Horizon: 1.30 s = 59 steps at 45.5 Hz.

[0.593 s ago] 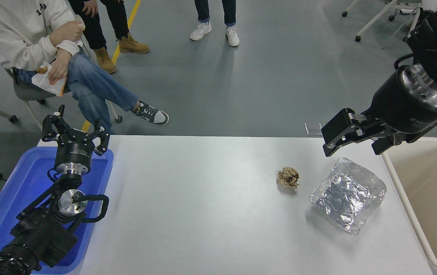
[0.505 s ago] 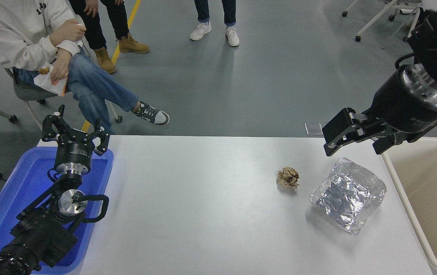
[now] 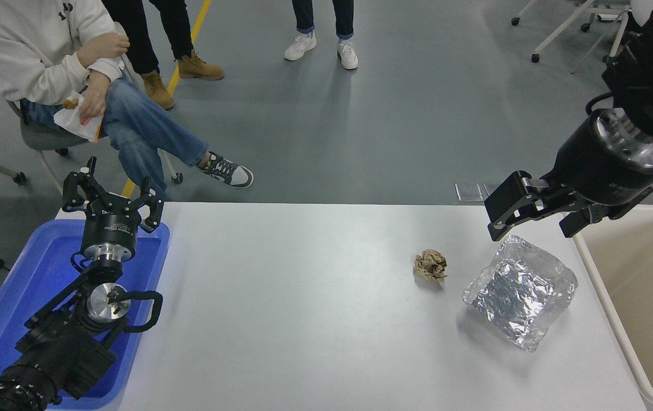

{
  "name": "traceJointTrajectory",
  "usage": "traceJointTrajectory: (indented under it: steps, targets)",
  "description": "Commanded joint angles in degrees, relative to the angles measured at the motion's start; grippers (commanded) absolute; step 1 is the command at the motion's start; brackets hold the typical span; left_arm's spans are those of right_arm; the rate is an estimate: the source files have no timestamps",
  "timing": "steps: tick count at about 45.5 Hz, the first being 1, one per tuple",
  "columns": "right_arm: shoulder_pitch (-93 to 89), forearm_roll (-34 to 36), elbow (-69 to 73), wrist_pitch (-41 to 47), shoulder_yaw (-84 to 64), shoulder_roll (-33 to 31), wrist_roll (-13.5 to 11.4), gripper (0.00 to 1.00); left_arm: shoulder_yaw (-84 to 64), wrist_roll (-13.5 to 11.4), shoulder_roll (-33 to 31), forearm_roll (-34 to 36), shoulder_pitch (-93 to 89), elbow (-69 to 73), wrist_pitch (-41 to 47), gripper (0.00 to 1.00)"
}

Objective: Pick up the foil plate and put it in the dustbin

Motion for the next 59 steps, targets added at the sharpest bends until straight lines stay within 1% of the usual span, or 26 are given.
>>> traceJointTrajectory:
  steps: [1, 5, 9, 15, 19, 23, 29, 34, 40, 47, 54, 59]
  targets:
    - [-6.32, -3.07, -3.88, 0.0, 1.08, -1.52, 0.0, 1.0, -0.06, -0.01, 0.0, 0.0, 0.05, 0.0, 0.0, 0.99]
    - [-10.71, -5.0, -6.86, -1.32, 1.95, -3.54, 0.0, 1.0, -0.06, -0.01, 0.0, 0.0, 0.05, 0.0, 0.0, 0.99]
    - [-15.37, -6.15, -10.2, -1.5, 2.75, -7.23, -0.09, 1.0, 0.02, -0.01, 0.0, 0.0, -0.04, 0.0, 0.0, 0.99]
    - [-23.1, -10.98, -16.09, -2.02, 4.59, -13.29, -0.09, 1.0, -0.06, -0.01, 0.0, 0.0, -0.04, 0.0, 0.0, 0.99]
    - [-28.99, -12.92, -20.57, -3.25, 7.22, -15.5, -0.26, 1.0, 0.02, -0.01, 0.0, 0.0, 0.05, 0.0, 0.0, 0.99]
    - [-35.84, -13.45, -25.41, -4.57, 9.77, -15.85, -0.7, 1.0, 0.02, 0.08, 0.0, 0.0, -0.04, 0.0, 0.0, 0.99]
    - [-43.93, -13.45, -31.12, -6.06, 13.2, -17.17, -2.63, 1.0, -0.06, -0.01, 0.0, 0.0, -0.04, 0.0, 0.0, 0.99]
    - [-51.49, -13.45, -34.11, -9.4, 16.19, -17.87, -3.6, 1.0, -0.06, 0.08, 0.0, 0.0, -0.04, 0.0, 0.0, 0.99]
    - [-56.95, -12.57, -35.7, -12.74, 18.65, -17.78, -4.66, 1.0, -0.06, -0.01, 0.0, 0.0, -0.04, 0.0, 0.0, 0.99]
    - [-63.36, -12.3, -37.37, -16.08, 23.22, -17.52, -6.85, 1.0, 0.02, -0.01, 0.0, 0.0, -0.04, 0.0, 0.0, 0.99]
    - [-69.78, -12.22, -40.18, -18.45, 29.19, -16.99, -8.52, 1.0, 0.02, -0.01, 0.0, 0.0, -0.04, 0.0, 0.0, 0.99]
    - [-72.77, -10.99, -41.67, -20.12, 32.71, -15.76, -9.84, 1.0, 0.02, -0.01, 0.0, 0.0, -0.04, 0.0, 0.0, 0.99]
